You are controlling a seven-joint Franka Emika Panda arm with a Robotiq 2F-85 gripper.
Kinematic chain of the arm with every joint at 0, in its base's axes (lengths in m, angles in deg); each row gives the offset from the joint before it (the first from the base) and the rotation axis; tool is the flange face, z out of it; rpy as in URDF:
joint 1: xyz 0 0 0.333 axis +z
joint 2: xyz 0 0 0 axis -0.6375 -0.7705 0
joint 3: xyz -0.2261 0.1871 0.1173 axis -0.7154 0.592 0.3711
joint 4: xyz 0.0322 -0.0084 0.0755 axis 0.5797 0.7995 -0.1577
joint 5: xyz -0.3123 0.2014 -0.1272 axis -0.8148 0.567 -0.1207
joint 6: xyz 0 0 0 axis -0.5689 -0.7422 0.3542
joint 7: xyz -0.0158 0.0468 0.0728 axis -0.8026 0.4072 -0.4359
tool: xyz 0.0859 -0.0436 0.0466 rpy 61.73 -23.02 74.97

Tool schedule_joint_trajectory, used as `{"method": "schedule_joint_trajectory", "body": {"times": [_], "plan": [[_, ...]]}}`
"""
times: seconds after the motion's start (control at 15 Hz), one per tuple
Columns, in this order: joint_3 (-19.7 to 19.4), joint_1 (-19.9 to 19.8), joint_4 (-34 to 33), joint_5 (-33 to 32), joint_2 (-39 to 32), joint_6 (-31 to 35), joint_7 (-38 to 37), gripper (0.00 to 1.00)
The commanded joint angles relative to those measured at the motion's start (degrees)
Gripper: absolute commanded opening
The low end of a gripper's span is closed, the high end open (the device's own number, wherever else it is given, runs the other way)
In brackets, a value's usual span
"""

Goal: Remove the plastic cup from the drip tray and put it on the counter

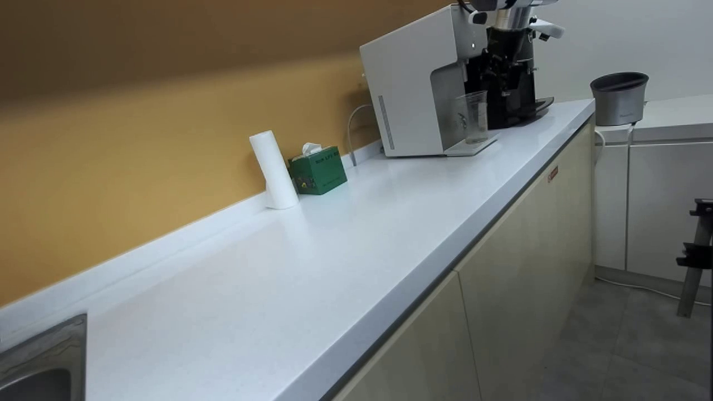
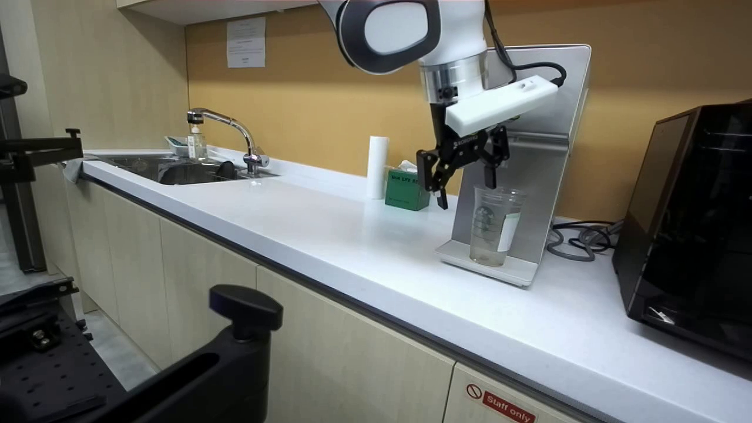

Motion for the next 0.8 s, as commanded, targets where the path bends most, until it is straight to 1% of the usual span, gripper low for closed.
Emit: {"method": "schedule_joint_trajectory", "body": {"times": [0.0,0.33,0.4,0.73], "plan": [[1.40,-1.30,0.04,-0.75,0.05,0.24,-0.68,1.00],[1.97,-1.53,-0.11,-1.06,-0.93,2.68,-0.83,1.00],[1.29,-0.59,-0.22,0.43,-1.26,3.62,0.08,1.00],[1.37,-0.28,-0.49,-0.17,-2.83,6.42,-0.18,1.00]]}}
